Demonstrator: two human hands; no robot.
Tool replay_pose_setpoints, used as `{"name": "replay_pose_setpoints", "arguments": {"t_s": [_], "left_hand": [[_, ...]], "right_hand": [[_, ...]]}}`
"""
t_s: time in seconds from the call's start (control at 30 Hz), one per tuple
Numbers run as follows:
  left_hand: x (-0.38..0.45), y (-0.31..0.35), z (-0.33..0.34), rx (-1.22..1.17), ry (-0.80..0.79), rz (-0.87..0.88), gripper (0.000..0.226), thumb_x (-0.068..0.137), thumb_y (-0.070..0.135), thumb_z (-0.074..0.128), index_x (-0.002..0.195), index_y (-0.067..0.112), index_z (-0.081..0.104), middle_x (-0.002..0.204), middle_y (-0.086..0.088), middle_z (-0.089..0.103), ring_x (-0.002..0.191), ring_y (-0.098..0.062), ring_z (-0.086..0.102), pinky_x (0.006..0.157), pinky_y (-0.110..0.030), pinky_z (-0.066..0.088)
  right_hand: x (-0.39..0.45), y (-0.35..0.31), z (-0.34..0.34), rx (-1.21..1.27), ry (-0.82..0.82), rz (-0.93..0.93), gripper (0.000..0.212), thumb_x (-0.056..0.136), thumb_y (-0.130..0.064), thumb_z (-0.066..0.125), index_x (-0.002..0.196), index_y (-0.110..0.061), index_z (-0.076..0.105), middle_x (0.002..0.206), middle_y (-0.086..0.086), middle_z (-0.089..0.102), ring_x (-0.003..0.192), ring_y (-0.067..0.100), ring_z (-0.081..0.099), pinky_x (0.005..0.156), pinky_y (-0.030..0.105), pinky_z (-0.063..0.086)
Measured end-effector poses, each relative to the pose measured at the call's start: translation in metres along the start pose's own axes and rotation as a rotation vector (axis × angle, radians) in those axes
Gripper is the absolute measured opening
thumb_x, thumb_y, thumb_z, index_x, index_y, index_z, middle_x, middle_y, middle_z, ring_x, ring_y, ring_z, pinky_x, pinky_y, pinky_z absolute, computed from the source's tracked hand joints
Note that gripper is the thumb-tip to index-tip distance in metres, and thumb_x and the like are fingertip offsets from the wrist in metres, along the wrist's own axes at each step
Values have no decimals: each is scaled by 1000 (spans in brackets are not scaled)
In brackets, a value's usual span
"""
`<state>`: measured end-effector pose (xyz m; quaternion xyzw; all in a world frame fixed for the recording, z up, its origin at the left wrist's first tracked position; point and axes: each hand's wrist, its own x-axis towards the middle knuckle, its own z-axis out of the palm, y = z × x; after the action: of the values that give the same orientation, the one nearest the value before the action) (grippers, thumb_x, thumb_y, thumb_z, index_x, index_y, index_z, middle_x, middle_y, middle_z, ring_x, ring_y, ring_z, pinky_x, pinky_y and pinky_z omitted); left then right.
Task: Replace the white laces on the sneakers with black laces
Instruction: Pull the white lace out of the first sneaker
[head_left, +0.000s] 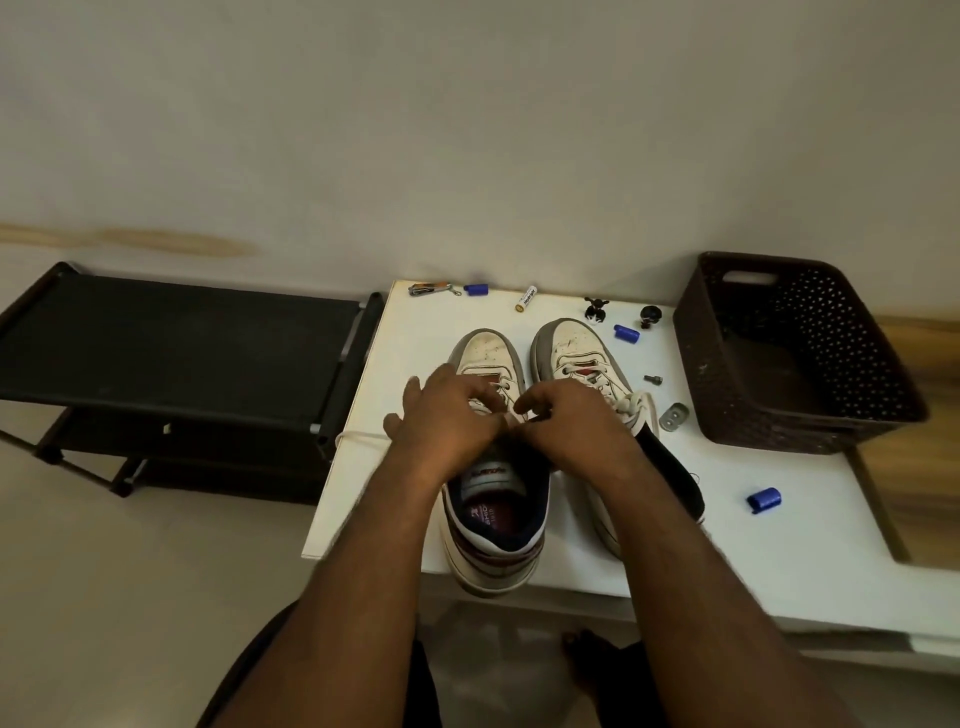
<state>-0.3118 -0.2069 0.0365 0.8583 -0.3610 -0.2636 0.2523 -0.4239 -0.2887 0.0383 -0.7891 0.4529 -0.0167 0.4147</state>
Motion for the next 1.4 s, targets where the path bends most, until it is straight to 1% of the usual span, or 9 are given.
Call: {"name": "replay_pose_setpoints", "arguments": {"t_s": [0.2, 0.33, 0.43, 0.57, 0.77, 0.93, 1.07, 1.17, 1.4], "left_hand": [[1, 1, -1, 158, 97, 37, 9, 84, 28, 73, 85, 35, 68, 136, 6, 51, 131, -22, 41, 107, -52, 29], [2, -1, -13, -645, 630, -32, 15, 94, 8, 53, 90, 21, 57, 91, 12, 55, 94, -12, 55, 93, -39, 48], [9, -14, -28, -1002, 872, -312, 32, 93, 7, 55, 121, 21, 45, 127, -5, 49, 122, -24, 50, 102, -39, 48], [6, -10, -25, -172, 459, -282, 93, 82, 5, 62, 153, 28, 7, 159, -19, -13, 145, -40, -16, 118, -56, 5], [-1, -7, -9, 151, 53, -114, 28, 87, 35, 64, 114, 29, 64, 124, -2, 58, 116, -25, 51, 95, -42, 42], [-2, -5, -8, 49, 44, -99, 21, 90, 22, 64, 109, 14, 69, 106, -7, 69, 93, -23, 65, 77, -31, 50], [2, -11, -11, 25, 79, -141, 18, 89, 20, 64, 104, 13, 71, 103, -8, 70, 94, -26, 65, 76, -31, 49], [4, -12, -10, 9, 75, -158, 19, 89, 20, 63, 105, 13, 71, 104, -9, 70, 95, -26, 65, 77, -31, 50], [8, -13, -8, -21, 76, -144, 18, 88, 17, 62, 101, 14, 72, 98, -8, 71, 89, -26, 66, 75, -32, 51]], "right_hand": [[1, 2, 3, -7, 9, -66, 43, 86, -8, 65, 125, -25, 60, 118, 1, 64, 103, 14, 60, 83, 28, 53], [0, 1, 3, -39, 0, -102, 45, 91, -9, 58, 130, -31, 57, 125, -2, 60, 109, 12, 56, 83, 22, 44], [-1, 1, 3, -56, -11, -132, 44, 93, -10, 56, 132, -30, 56, 135, -2, 54, 120, 13, 51, 88, 20, 39], [0, 0, 8, -158, 67, -184, 44, 87, -13, 66, 128, -27, 60, 135, 1, 51, 124, 19, 48, 100, 27, 38], [-1, -9, 22, -426, 134, -333, 21, 88, -21, 63, 109, -24, 67, 130, 3, 50, 120, 24, 47, 97, 41, 45], [1, -10, 31, -518, 224, -357, 20, 92, -22, 57, 106, -17, 69, 130, 1, 53, 118, 24, 48, 95, 37, 44], [2, -5, 18, 179, 416, -66, 7, 89, -15, 60, 94, -14, 64, 100, -4, 59, 100, 17, 57, 78, 27, 42], [5, -3, 11, 405, 400, -77, 33, 87, -5, 56, 115, -22, 58, 116, -10, 55, 111, 11, 53, 90, 28, 44], [6, -6, 33, -444, 229, -359, 23, 88, -24, 63, 108, -17, 71, 142, 3, 46, 130, 23, 39, 104, 34, 35]]}}
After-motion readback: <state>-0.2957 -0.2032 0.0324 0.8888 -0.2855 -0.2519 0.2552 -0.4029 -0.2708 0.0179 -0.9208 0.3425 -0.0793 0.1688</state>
